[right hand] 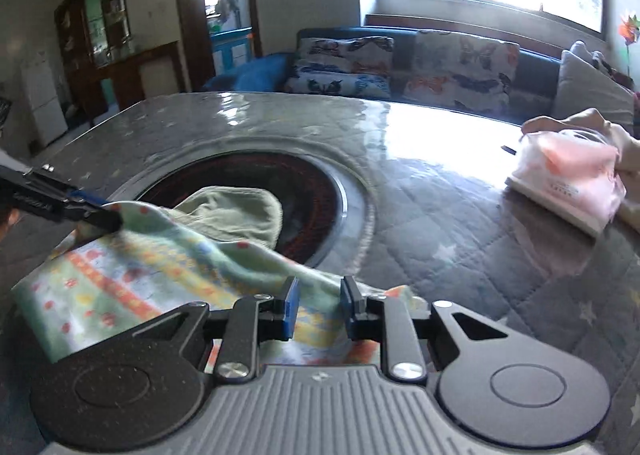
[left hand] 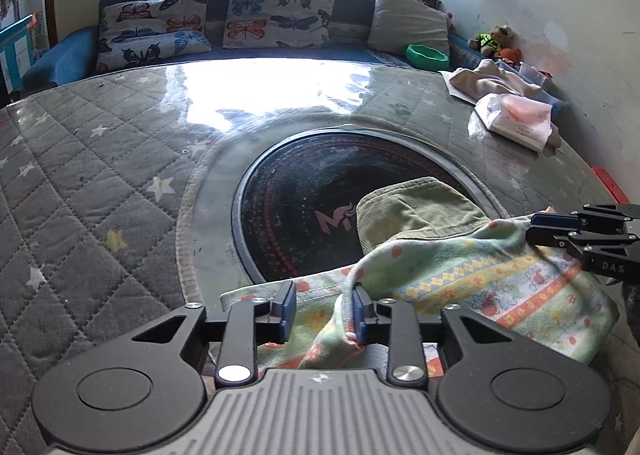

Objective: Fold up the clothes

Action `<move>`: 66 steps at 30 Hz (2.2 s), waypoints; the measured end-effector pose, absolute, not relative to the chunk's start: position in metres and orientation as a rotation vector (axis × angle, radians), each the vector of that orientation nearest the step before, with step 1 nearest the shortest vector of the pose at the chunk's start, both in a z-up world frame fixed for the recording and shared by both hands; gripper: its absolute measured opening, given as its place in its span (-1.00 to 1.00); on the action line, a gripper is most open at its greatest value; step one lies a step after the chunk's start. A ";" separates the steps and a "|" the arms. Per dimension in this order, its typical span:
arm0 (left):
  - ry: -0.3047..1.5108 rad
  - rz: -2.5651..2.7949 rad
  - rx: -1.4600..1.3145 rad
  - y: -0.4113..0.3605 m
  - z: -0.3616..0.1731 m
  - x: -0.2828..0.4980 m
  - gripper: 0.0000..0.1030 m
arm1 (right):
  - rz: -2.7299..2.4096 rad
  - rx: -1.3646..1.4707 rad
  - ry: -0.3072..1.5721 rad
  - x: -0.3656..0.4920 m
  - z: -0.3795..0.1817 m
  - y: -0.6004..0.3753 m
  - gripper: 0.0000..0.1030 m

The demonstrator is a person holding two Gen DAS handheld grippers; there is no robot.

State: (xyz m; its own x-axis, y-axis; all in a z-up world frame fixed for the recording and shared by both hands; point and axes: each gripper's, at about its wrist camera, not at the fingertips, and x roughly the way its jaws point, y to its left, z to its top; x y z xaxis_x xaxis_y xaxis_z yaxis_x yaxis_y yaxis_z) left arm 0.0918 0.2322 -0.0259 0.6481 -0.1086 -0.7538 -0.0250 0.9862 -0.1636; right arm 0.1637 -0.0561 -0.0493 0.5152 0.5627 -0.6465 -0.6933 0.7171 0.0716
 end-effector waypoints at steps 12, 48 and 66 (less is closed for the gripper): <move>0.857 0.042 -0.111 0.247 -0.020 0.093 0.06 | 0.737 -0.210 0.693 0.165 -0.051 -0.053 -0.60; 0.819 -0.171 -0.246 0.197 -0.030 0.119 -0.46 | 0.972 -0.387 0.602 0.103 -0.042 0.026 -0.60; 0.785 -0.147 -0.224 0.194 -0.020 0.106 -0.46 | 1.126 -0.499 0.508 0.009 -0.036 0.031 -0.60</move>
